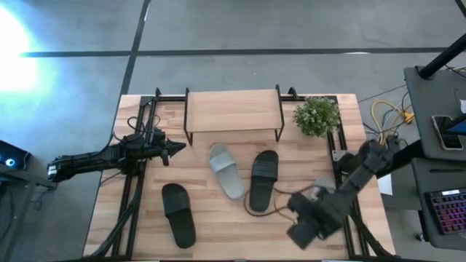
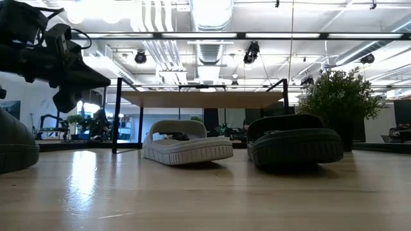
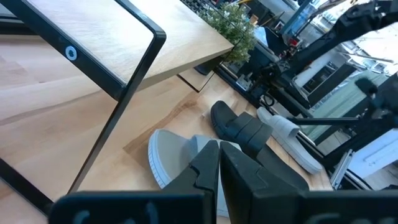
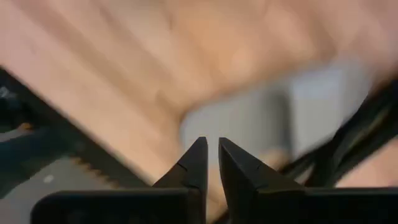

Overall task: Pick and place slides into the shelf
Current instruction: Move the right gray slipper to the center of the table

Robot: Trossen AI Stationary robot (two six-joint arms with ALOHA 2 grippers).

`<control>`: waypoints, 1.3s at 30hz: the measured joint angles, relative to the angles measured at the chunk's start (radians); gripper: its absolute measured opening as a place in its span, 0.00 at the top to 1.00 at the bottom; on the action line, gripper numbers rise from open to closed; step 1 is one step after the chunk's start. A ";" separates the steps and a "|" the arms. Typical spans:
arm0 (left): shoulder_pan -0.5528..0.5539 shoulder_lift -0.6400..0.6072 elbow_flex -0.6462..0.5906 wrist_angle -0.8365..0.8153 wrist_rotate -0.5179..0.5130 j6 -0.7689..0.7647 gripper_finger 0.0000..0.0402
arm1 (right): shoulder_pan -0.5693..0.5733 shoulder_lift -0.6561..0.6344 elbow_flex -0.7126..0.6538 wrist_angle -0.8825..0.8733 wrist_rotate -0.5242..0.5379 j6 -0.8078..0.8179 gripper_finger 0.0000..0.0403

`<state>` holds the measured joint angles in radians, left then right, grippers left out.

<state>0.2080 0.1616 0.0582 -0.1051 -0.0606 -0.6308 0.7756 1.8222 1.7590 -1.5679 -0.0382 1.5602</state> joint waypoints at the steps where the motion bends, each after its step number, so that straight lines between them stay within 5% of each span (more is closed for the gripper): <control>1: 0.000 0.001 0.000 0.000 0.000 0.000 1.00 | 0.024 0.014 0.000 -0.004 -0.032 0.045 0.88; 8: 0.000 0.000 0.000 0.000 0.000 0.000 1.00 | 0.143 0.056 -0.103 -0.004 -0.065 0.116 0.67; 18: 0.000 0.001 0.000 0.000 0.000 0.000 1.00 | 0.180 0.052 -0.466 -0.005 0.090 0.126 0.46; 33: 0.000 0.001 0.000 0.000 0.000 0.000 1.00 | 0.150 -0.016 -0.754 0.072 0.094 0.077 0.44; 39: 0.000 0.001 0.000 0.000 0.000 0.000 1.00 | 0.140 -0.017 -0.795 0.058 0.131 0.062 0.53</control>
<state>0.2081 0.1631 0.0582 -0.1051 -0.0606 -0.6308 0.9157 1.8057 0.9638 -1.5103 0.0927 1.6226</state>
